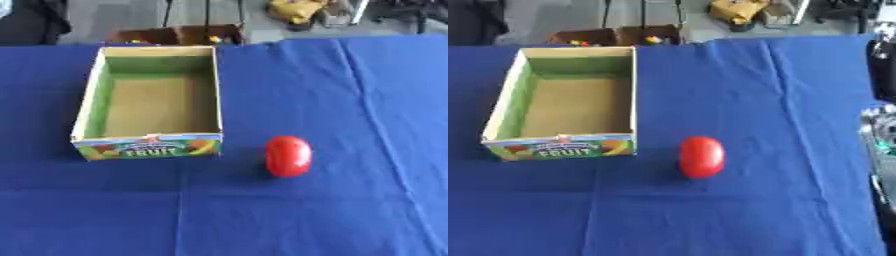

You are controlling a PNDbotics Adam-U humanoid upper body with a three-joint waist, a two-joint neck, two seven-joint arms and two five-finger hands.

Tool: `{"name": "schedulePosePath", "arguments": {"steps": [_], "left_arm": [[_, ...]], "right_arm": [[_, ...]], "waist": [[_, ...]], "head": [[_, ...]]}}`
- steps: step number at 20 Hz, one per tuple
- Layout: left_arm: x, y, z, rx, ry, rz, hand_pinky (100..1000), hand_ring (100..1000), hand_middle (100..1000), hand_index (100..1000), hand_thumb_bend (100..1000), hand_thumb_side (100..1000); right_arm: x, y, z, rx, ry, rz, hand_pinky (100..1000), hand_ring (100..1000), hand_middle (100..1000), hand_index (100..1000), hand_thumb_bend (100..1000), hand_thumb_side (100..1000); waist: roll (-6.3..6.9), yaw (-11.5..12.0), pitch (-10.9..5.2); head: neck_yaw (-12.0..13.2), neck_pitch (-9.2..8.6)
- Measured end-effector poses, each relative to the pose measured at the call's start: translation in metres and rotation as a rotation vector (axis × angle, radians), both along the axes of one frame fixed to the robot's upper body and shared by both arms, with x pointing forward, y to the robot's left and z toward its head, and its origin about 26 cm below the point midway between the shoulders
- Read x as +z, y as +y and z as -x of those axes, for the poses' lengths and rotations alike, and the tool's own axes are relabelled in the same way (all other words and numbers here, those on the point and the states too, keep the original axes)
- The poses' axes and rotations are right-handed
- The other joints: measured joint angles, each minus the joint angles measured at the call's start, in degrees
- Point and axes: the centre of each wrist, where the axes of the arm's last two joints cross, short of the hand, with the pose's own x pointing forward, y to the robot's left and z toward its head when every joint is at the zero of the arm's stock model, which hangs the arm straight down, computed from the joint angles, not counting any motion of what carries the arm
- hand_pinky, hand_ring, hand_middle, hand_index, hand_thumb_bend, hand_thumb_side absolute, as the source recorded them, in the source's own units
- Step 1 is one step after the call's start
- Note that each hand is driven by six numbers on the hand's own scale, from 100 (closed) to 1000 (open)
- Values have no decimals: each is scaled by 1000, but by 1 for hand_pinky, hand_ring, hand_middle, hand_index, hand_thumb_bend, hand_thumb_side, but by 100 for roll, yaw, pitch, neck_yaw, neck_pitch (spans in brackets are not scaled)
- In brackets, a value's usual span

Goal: Pick up objects on the table and place them in the box.

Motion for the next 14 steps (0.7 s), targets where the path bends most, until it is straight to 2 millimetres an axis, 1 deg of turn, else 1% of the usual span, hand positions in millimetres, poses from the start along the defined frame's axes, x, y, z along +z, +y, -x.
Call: {"name": "schedulePosePath", "arguments": {"steps": [5,6,9,11,14], "left_arm": [[0,0,0,0,0,0,817,897,812,884,100,1000],[0,0,0,0,0,0,817,897,812,884,100,1000],[0,0,0,0,0,0,817,897,812,884,100,1000],[0,0,0,0,0,-1,817,897,812,884,100,1000],[0,1,0,5,2,-7,817,897,812,883,100,1000]], "right_arm": [[0,0,0,1,0,3,668,785,775,829,100,871],[0,0,0,0,1,7,669,791,784,838,100,854],[3,-2,1,-21,23,50,677,816,825,873,100,972],[0,-2,2,-47,66,115,679,820,833,879,100,996],[-2,2,2,-84,130,229,684,828,844,890,100,1000]], "waist": [[-10,0,0],[-13,0,0],[-20,1,-1],[-56,0,-4],[-117,-2,-12]], "head": [[4,0],[6,0],[11,0],[25,0],[35,0]]}}
